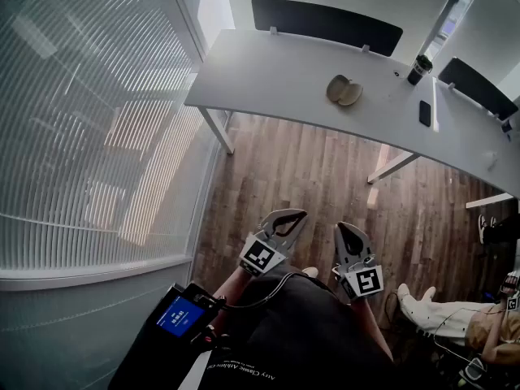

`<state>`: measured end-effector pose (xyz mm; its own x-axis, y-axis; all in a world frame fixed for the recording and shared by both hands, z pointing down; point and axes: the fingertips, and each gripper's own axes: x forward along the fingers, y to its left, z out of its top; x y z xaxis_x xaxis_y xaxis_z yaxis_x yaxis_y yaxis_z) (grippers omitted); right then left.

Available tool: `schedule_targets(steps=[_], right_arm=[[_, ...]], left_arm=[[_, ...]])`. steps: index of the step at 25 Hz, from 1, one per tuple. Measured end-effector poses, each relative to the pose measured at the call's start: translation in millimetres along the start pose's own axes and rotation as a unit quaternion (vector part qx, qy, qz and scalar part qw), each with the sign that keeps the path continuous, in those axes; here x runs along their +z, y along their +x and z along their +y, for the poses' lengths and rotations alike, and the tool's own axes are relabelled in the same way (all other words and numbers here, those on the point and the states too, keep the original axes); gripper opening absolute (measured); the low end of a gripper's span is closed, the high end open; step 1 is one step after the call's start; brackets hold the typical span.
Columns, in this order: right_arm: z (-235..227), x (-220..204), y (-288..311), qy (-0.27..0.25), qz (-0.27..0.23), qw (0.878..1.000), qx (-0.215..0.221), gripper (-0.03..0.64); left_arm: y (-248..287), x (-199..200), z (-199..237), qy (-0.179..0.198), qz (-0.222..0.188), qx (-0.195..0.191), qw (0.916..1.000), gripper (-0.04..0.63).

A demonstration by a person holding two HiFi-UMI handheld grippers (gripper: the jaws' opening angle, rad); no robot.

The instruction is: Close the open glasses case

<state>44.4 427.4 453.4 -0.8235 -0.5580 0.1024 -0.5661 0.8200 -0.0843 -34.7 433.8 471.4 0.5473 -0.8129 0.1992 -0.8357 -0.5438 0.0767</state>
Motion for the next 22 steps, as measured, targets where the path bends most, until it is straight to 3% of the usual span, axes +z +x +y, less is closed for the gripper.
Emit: schedule_targets(steps=[6,17,22], right_arm=[[6.7,7.7,-2.5,-0.025,0.008,1.000,-0.009,0.005],[21.9,6.4,16.9,-0.019,0.020,1.000,-0.008,0.005],[37.1,-0.6,28.8,-0.026,0.025,0.999,0.001,0.005]], left_arm=[[4.3,10.7,-13.9,0.003,-0.034,-0.012,0.9993,0.007],[-15.4,6.0,2.4,-0.006,-0.033,-0.007,0.9994,0.006],[-29.4,-2.3,15.6,0.016,-0.033,-0.011,0.9992,0.006]])
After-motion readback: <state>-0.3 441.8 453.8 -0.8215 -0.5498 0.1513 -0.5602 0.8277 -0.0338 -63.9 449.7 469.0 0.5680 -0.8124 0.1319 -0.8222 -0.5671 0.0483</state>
